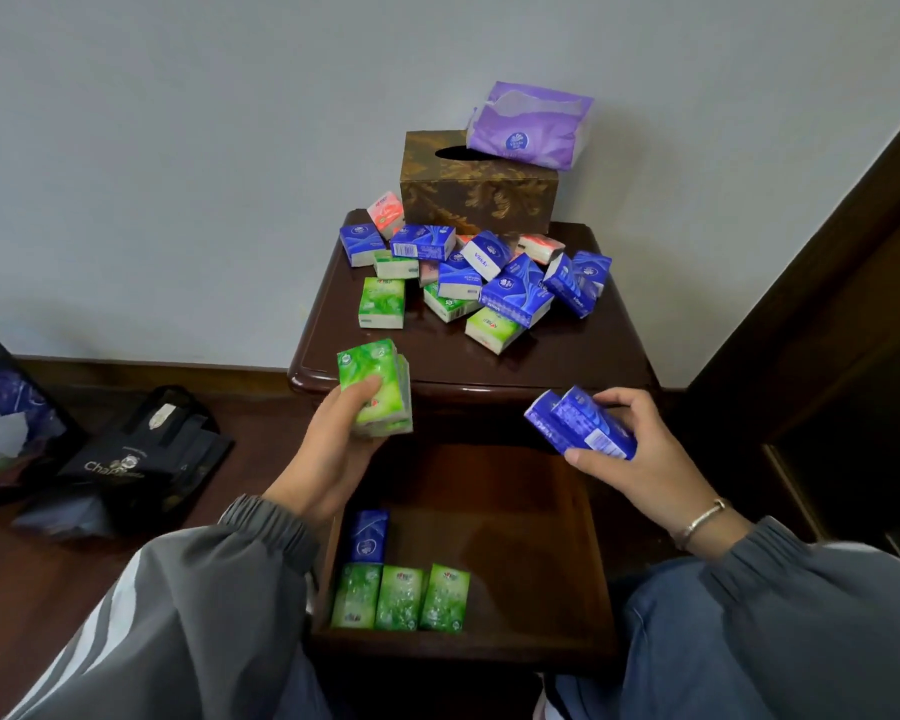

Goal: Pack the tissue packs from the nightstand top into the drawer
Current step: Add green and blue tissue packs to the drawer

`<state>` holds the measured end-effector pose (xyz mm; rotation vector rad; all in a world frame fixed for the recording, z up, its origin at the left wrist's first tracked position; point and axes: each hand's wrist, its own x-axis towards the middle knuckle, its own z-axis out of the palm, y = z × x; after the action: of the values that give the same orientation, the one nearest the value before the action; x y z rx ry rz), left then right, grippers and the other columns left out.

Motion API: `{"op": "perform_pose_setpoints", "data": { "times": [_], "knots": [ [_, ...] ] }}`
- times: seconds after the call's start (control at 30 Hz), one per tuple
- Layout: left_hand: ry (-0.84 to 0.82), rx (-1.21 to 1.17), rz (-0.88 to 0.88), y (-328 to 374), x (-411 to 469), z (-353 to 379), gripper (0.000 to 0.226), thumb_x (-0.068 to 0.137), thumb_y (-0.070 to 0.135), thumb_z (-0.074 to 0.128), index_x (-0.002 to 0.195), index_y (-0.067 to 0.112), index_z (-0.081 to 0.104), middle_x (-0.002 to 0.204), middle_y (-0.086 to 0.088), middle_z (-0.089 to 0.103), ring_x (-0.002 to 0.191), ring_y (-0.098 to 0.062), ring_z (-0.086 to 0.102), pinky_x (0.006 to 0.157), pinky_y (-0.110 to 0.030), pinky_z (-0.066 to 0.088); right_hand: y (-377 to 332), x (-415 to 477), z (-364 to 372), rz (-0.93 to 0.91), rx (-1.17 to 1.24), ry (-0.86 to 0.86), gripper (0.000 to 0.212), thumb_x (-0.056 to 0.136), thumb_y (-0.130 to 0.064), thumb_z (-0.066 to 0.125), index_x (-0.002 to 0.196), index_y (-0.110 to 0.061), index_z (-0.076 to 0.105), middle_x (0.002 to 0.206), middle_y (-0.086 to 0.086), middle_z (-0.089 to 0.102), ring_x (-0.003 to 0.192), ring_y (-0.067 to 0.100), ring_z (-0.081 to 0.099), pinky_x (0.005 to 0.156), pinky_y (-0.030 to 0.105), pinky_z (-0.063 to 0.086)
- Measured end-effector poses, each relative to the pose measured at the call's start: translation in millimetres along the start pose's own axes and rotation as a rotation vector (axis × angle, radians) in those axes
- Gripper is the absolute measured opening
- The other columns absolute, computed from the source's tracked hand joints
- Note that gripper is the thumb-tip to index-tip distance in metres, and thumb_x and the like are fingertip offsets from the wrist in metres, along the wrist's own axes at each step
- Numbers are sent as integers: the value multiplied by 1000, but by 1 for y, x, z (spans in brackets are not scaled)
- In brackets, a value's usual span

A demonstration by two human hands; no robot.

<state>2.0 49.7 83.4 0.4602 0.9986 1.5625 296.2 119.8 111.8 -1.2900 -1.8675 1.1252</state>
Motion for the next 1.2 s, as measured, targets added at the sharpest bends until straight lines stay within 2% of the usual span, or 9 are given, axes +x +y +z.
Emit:
{"op": "perform_pose_setpoints", "data": {
  "times": [0.1, 0.23, 0.4, 0.47, 0.6, 0.8, 1.03, 1.1, 1.2],
  "knots": [
    [54, 61, -165, -24, -34, -25, 54, 77, 29, 65, 125, 6, 58, 111, -13, 67, 90, -18, 67, 72, -27, 58, 10, -22, 17, 62, -7, -140, 58, 66, -24, 84, 107, -38, 45, 106, -12, 61, 89, -4, 63, 72, 14, 49],
    [197, 162, -341, -59, -55, -50, 24, 83, 12, 62, 105, 5, 59, 78, -11, 68, 61, -17, 66, 54, -26, 55, 33, -29, 48, 179, -72, -234, 59, 66, -23, 83, 109, -32, 44, 106, -10, 58, 85, 1, 63, 70, 11, 47],
    [373, 131, -419, -78, -51, -77, 25, 87, 10, 58, 110, 1, 59, 85, -17, 65, 67, -25, 63, 68, -37, 53, 74, -31, 90, 317, -152, -218, 59, 66, -22, 81, 111, -25, 43, 101, -7, 58, 85, 10, 61, 71, 21, 47],
    [398, 139, -390, -78, -47, -82, 30, 86, 11, 60, 114, 1, 58, 87, -16, 66, 69, -25, 64, 68, -38, 53, 90, -34, 104, 362, -195, -195, 58, 67, -21, 80, 111, -22, 41, 103, -1, 58, 86, 16, 59, 70, 24, 44],
    [415, 244, -302, -76, -38, -84, 43, 84, 13, 66, 123, 1, 52, 95, -14, 67, 69, -19, 68, 50, -27, 53, 107, -35, 120, 383, -298, -201, 59, 69, -23, 77, 113, -22, 37, 100, -3, 53, 83, 14, 55, 67, 23, 42],
    [424, 267, -298, -80, -31, -76, 46, 82, 13, 69, 124, 4, 52, 96, -14, 67, 67, -17, 70, 50, -26, 53, 111, -23, 134, 377, -292, -114, 65, 70, -20, 77, 121, -16, 37, 103, 1, 52, 88, 20, 56, 71, 27, 44],
    [585, 269, -105, -55, -23, -88, 43, 83, 12, 67, 123, 5, 52, 96, -8, 68, 67, -10, 69, 50, -20, 52, 104, -11, 186, 363, -270, -165, 63, 74, -16, 73, 125, -15, 36, 104, 0, 51, 82, 13, 50, 57, 16, 40],
    [579, 237, -107, -51, -24, -88, 43, 84, 11, 67, 124, 3, 52, 100, -10, 68, 69, -12, 69, 50, -20, 52, 101, -4, 206, 369, -251, -164, 63, 73, -14, 72, 125, -12, 37, 111, 7, 56, 92, 22, 56, 72, 29, 49],
    [573, 207, -121, -50, -26, -88, 44, 84, 12, 67, 124, 3, 52, 104, -13, 67, 73, -15, 68, 50, -21, 52, 101, 10, 232, 378, -295, -140, 63, 73, -14, 71, 126, -9, 38, 123, 15, 52, 110, 33, 52, 90, 40, 47]
  ]
}}
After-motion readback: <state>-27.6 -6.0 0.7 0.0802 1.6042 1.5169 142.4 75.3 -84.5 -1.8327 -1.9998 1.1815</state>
